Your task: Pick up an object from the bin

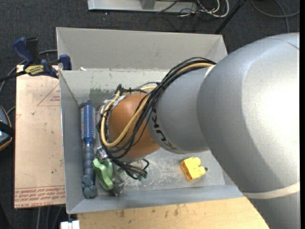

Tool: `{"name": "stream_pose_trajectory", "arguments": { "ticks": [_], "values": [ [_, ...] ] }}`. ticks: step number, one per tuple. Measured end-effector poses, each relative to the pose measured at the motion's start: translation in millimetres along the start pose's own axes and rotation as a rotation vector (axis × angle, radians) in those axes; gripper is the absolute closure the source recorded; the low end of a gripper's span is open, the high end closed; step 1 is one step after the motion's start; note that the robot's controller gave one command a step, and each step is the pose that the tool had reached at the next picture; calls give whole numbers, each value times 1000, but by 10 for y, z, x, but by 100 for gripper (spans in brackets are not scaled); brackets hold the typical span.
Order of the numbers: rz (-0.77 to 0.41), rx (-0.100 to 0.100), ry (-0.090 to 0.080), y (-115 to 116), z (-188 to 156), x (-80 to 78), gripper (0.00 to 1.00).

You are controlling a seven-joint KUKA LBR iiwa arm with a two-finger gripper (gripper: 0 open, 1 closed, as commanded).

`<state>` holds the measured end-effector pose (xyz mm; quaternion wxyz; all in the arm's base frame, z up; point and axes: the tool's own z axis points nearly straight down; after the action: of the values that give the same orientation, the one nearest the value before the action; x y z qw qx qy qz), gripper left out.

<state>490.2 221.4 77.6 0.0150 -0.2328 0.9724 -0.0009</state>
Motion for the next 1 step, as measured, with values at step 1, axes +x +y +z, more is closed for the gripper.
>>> {"name": "stream_pose_trajectory", "arguments": {
  "ticks": [1],
  "values": [
    [4, -6, 15, -21, -16, -34, 0]
  ]
}}
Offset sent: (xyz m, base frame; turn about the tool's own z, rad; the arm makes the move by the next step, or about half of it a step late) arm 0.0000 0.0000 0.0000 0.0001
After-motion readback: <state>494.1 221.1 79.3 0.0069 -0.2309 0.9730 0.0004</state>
